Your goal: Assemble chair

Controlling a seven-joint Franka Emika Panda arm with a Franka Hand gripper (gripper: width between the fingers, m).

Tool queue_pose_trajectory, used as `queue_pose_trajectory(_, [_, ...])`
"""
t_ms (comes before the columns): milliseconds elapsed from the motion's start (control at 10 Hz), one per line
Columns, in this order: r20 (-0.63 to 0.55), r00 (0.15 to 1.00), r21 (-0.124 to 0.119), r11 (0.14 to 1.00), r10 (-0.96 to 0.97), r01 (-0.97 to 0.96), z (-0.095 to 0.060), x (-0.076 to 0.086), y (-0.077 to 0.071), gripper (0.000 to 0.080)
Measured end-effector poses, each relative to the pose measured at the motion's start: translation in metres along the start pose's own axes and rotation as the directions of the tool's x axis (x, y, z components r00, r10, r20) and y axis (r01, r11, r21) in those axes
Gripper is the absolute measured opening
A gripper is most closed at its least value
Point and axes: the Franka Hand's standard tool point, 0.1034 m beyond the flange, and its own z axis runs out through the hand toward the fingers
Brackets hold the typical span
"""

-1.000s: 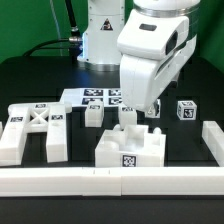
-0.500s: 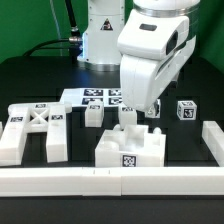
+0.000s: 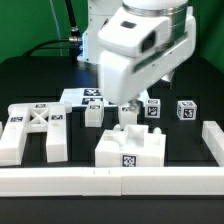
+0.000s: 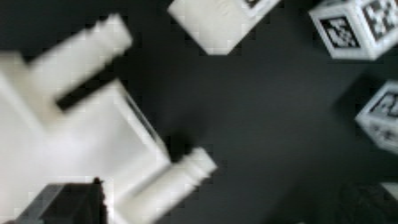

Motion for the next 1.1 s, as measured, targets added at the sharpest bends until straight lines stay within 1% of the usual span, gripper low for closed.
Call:
queue_pose_trajectory(100, [-0.012, 1.0, -0.001, 1.0, 0.026, -0.026, -0.005, -0.001, 0.009, 0.0649])
queue_pose_trajectory(200, [-0.012, 0.994, 0.001, 0.994, 0.109, -0.109, -0.004, 0.0, 0.008, 0.0649])
queue_pose_trajectory(500, [-0.011, 0.962, 0.004, 0.962, 0.272, -0.272, -0.003, 0.001, 0.006, 0.0649])
queue_pose_trajectory(600, [-0.009, 0.925, 0.005, 0.925, 0.381, -0.381, -0.002, 0.0, 0.006, 0.0649])
queue_pose_trajectory(700, [-0.003, 0.87, 0.006, 0.87, 0.493, -0.493, 0.001, -0.001, 0.007, 0.0649])
queue_pose_trajectory(900, [-0.014, 0.798, 0.015, 0.798, 0.603, -0.603, 0.002, 0.005, 0.018, 0.0649])
queue_pose_trajectory(1000, [-0.012, 0.777, 0.018, 0.777, 0.63, -0.63, 0.003, 0.006, 0.015, 0.0649])
queue_pose_trajectory(1100, [-0.009, 0.734, 0.022, 0.734, 0.679, -0.679, 0.003, 0.007, 0.014, 0.0649])
